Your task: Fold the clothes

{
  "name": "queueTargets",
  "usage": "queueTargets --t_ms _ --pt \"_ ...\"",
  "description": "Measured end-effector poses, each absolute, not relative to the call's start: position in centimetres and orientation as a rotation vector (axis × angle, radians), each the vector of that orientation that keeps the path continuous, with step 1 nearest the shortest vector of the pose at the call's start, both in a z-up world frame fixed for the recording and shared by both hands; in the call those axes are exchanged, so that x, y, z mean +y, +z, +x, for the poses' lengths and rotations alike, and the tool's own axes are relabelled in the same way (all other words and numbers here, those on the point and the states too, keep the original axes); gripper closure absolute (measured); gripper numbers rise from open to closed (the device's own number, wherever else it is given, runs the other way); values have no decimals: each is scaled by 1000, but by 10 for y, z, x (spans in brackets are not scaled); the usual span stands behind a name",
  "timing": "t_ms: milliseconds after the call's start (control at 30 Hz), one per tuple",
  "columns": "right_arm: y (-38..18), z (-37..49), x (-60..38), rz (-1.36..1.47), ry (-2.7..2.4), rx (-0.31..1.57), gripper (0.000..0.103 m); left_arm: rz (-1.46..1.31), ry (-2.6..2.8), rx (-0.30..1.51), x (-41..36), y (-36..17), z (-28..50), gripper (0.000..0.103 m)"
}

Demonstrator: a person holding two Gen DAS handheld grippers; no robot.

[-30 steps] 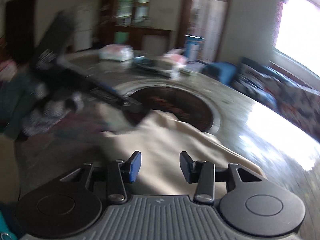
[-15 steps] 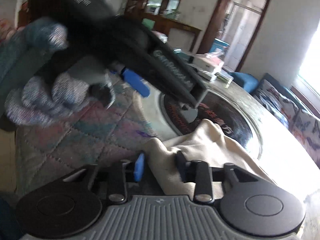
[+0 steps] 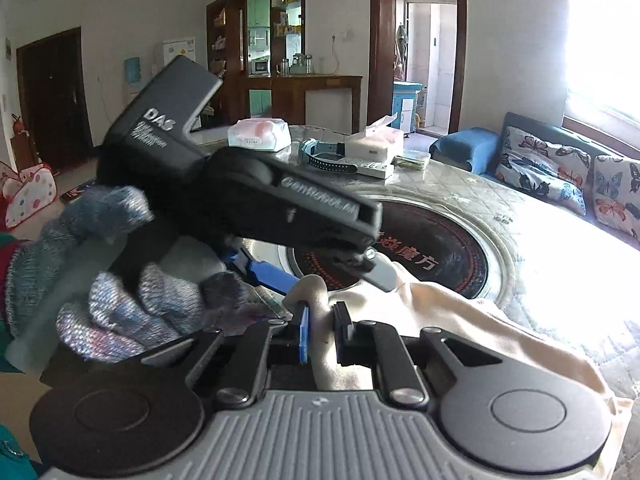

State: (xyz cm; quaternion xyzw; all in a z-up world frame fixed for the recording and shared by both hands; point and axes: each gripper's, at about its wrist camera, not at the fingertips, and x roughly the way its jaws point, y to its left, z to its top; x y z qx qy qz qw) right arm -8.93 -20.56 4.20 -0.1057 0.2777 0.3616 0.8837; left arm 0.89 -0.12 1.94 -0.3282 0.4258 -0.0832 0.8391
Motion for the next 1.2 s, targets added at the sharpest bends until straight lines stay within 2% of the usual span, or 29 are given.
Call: queueTargets --t_ms 33,100,133,200,267,367,467,800,833,967,1033,1200 --pt "42 -90 -207 -216 756 578 92 -711 -177 904 -2 18 10 30" --pt "41 -91 -209 -213 761 578 92 -748 -187 921 -2 14 14 47" --pt "41 -92 -209 -211 763 578 92 -761 -190 925 -3 12 14 51" --pt "40 -92 -211 -207 767 578 92 -777 -182 934 -2 8 15 78" --pt "40 -93 -212 -203 772 578 92 -805 -173 937 1 3 15 84" --pt "38 -94 -220 -177 756 595 90 -809 -174 931 2 1 14 87" --pt "39 -88 -248 -137 659 600 83 -774 -174 923 -1 3 14 87" --pt "39 -68 -344 -4 328 612 77 -707 -170 913 -6 8 13 87" --pt "36 -63 -355 13 284 618 73 -696 -169 911 -7 9 13 87" --pt "21 -49 -387 86 198 638 70 -667 -165 909 -11 10 12 87" --pt "12 -42 -399 142 188 660 63 -657 -163 908 -12 10 12 87" --pt "-5 -37 -406 217 199 679 64 -615 -158 902 -17 14 11 88"
